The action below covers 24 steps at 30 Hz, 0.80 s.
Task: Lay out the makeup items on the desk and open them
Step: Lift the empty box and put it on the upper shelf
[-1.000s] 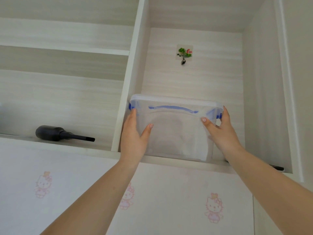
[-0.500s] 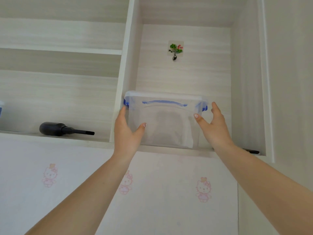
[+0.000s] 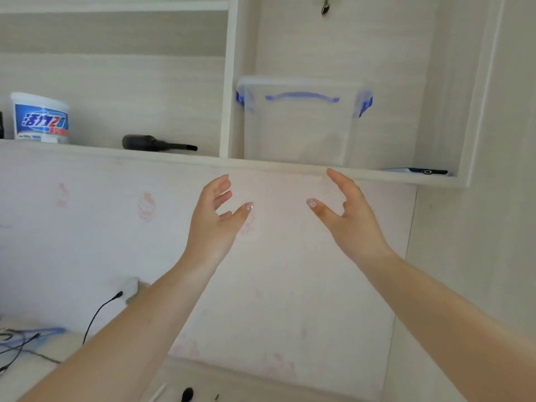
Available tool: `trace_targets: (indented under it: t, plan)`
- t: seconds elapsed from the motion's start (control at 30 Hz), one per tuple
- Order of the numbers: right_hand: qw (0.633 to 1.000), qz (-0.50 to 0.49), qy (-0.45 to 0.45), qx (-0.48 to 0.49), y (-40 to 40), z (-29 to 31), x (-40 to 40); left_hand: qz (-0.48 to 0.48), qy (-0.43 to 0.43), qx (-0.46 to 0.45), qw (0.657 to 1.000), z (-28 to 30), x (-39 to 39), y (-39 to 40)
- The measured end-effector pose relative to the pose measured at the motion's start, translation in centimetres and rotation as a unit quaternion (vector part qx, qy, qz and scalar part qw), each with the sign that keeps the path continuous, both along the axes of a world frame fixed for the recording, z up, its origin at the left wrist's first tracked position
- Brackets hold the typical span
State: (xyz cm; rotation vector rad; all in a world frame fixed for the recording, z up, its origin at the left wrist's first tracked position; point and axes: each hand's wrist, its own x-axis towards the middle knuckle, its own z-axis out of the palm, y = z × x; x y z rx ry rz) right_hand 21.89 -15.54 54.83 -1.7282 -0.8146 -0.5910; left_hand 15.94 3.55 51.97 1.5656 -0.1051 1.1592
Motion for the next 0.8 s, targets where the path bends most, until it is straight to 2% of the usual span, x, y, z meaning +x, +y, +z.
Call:
trace_targets:
  t: [0.3, 0.43, 0.8]
  plan:
    - [0.987, 0.080, 0.115, -0.078, 2.7, -11.5, -4.7, 0.034, 0.133, -0.007, 0.990, -12.8, -7.8, 1.8]
    - [0.977, 0.101, 0.151, -0.108, 4.9, -15.9, -5.7, 0.061, 0.189, -0.068, 0.978, -17.9, -11.0, 3.3]
    - [0.950, 0.153, 0.203, -0.179, 14.0, -24.2, -6.7, 0.132, 0.260, -0.140, 0.946, -25.3, -15.1, 12.2]
